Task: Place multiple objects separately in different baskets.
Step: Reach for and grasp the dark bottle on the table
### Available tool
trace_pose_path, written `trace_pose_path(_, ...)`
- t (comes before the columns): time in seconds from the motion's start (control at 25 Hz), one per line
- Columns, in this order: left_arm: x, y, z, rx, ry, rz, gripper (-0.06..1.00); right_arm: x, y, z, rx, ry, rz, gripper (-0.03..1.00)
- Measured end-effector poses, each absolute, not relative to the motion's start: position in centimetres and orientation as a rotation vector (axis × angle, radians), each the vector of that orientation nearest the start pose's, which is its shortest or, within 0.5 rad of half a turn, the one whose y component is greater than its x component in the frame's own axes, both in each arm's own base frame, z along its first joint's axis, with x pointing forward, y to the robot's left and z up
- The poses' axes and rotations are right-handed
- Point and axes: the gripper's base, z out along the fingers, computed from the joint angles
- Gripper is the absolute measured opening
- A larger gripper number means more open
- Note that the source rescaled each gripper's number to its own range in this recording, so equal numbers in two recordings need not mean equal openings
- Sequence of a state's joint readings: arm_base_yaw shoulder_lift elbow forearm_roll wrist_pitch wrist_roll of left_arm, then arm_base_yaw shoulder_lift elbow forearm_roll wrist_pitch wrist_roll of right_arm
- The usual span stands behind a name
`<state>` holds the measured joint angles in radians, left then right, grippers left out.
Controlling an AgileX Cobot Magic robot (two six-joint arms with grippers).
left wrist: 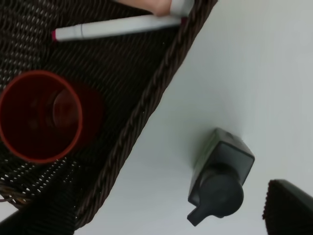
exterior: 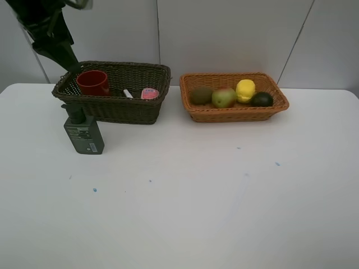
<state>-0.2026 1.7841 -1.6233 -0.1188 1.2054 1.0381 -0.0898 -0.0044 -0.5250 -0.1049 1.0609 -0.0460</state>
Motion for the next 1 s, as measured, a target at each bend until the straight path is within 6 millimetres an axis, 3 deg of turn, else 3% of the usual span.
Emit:
trace_pose_path(0.32,35.2,-8.6,27.4,1.844,2.321,0.023,0.98,-1.0,-0.7,28.4,0.051,2.016,-0.211,0.99)
trace_pose_path(0.52,34.6,-8.5,26.1,2.054,2.214,0.026,0.81,-1.0,-0.7,28.4,0.051,2.016,-0.211,0.99)
trace_pose_path(0.8,34.4,-9.1,26.0,2.065,2.201,0.016,0.76,-1.0,-0.7,28.4,0.051,2.016,-0.211,0.99)
trace_pose_path(1.0,34.4,-9.3,26.1,1.991,2.252,-0.022,0.80,-1.0,-0.7,28.4,0.051,2.016,-0.211,0.99)
